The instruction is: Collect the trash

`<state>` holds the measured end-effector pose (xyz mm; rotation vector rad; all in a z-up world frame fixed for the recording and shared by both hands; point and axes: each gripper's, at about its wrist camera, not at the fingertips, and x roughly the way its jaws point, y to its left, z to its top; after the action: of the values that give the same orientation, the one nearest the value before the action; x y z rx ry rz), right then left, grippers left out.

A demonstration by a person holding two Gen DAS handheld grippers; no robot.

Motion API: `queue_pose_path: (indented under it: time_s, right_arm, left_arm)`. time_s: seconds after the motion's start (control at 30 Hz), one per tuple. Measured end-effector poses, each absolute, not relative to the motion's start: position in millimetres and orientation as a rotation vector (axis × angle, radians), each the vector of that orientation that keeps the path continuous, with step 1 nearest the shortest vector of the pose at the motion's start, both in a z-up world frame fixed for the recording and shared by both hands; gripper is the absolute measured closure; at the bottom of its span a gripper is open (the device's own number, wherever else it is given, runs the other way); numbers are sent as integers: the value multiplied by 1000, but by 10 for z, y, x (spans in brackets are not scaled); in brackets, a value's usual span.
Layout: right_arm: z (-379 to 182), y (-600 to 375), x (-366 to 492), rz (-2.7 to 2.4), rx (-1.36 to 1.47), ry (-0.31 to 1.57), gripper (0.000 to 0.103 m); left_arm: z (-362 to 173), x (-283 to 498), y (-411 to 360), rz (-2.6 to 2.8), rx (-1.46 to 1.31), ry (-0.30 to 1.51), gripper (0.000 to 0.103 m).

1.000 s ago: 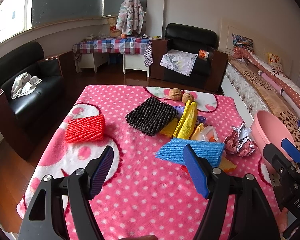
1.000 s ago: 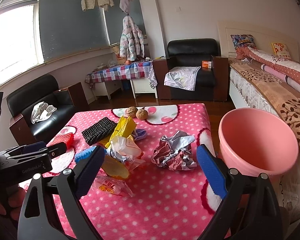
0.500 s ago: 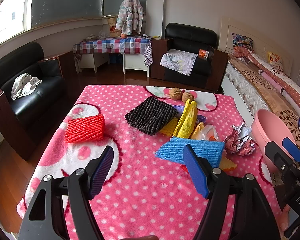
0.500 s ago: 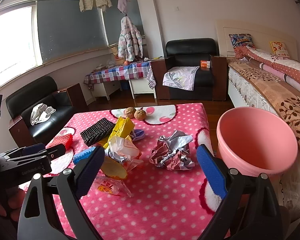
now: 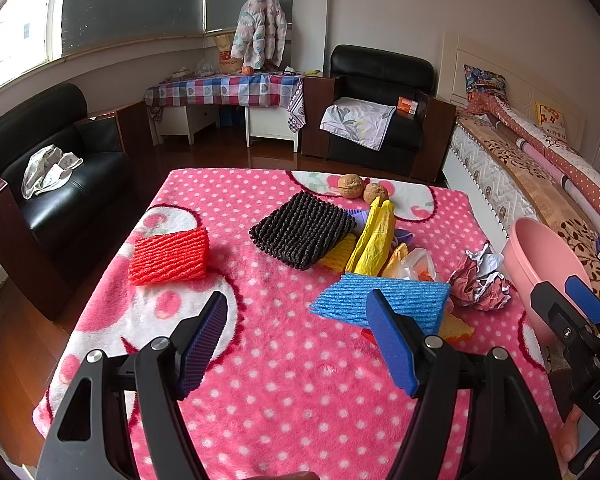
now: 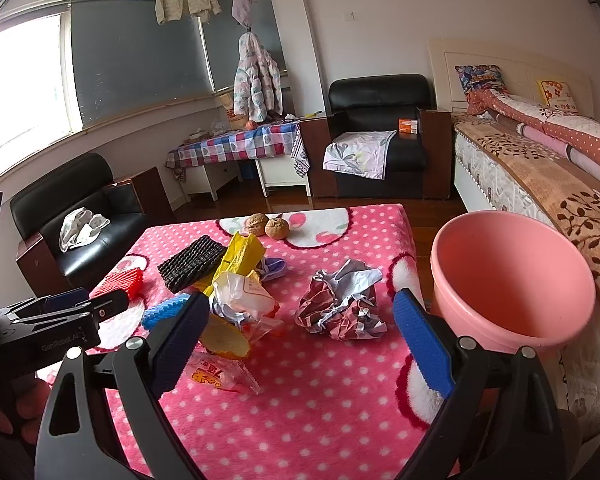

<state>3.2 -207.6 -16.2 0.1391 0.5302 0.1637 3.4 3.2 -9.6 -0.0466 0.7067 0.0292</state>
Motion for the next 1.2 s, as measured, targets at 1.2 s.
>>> queue_pose_path:
  time_s: [1.2]
  right_arm:
    - [-264, -2199, 25, 169, 149, 553, 10]
  left_arm:
    - [-113, -104, -46, -118, -57, 683, 33]
